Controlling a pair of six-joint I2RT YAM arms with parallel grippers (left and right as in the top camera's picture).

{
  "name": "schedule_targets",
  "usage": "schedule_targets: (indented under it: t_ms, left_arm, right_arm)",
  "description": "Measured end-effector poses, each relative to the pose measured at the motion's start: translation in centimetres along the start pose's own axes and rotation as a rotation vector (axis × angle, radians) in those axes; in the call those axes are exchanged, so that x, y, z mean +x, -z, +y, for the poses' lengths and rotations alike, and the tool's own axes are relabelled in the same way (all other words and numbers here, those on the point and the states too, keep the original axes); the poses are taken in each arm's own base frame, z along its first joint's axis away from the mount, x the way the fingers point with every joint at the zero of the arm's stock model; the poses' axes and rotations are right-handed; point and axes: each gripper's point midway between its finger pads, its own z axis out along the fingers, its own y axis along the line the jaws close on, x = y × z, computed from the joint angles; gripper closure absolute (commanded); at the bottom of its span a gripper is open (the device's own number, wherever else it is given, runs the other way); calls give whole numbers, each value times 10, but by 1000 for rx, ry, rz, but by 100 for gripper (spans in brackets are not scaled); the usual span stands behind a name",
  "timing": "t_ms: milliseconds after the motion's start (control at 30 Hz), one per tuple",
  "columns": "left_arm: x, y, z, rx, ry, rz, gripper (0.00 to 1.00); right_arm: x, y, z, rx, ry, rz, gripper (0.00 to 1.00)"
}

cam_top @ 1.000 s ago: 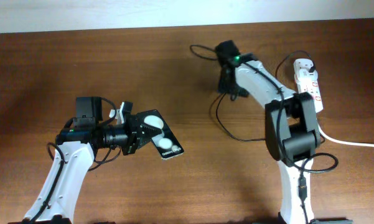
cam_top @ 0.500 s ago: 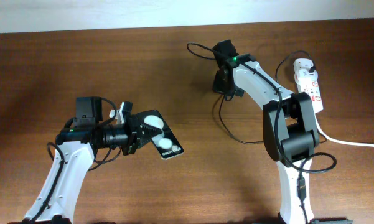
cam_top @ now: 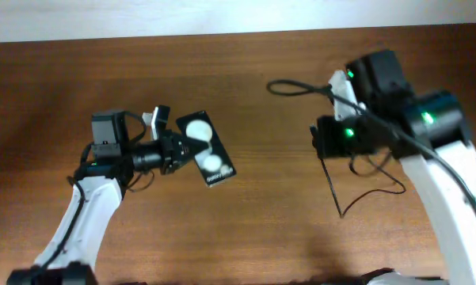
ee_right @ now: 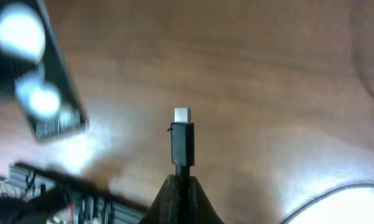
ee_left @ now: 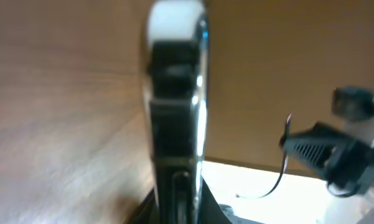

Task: Plug charger to phone and switch on socket
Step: 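Align the USB-C plug under the phone's bottom port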

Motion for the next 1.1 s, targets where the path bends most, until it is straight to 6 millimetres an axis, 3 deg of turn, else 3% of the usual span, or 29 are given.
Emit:
schedule_targets:
  t_ms: [67,100,133,167,200,300,400,533,767,900,1100]
  left_arm:
    - [-17,-6,-1,67,-18,6,100]
    - [-21,-10,-2,91,-9,14,100]
    - [-23,-15,-11,119,-30,23,100]
    - [-22,-21,-24,152,-86,38,100]
    - [-15,-33,-47,201,-149,81,100]
    - [-1,-44,-57,222,-120,141,100]
    - [5,-44,-59,233,-107,177,100]
    - [6,-43,-59,236,-107,184,100]
    - [3,-44,-58,228,-112,162,100]
    - [1,-45,-58,224,-114,151,100]
    - [1,-45,-58,219,-56,158,100]
  right_arm:
    - [32,16,0,-35,18,-48,96]
    - [48,13,3,-85,36,-87,96]
    - [65,-3,8,-138,62,-84,96]
    - [69,-17,16,-183,95,-102,96]
    - [93,-44,34,-250,141,-35,96]
    - [99,-69,72,-306,285,-34,96]
    - [87,-90,94,-316,316,-53,96]
    - [73,-95,101,-325,298,-94,96]
    - [77,-95,99,-321,227,-66,96]
    - [75,-74,105,-375,185,-114,96]
    - [74,-75,107,-385,110,-101,96]
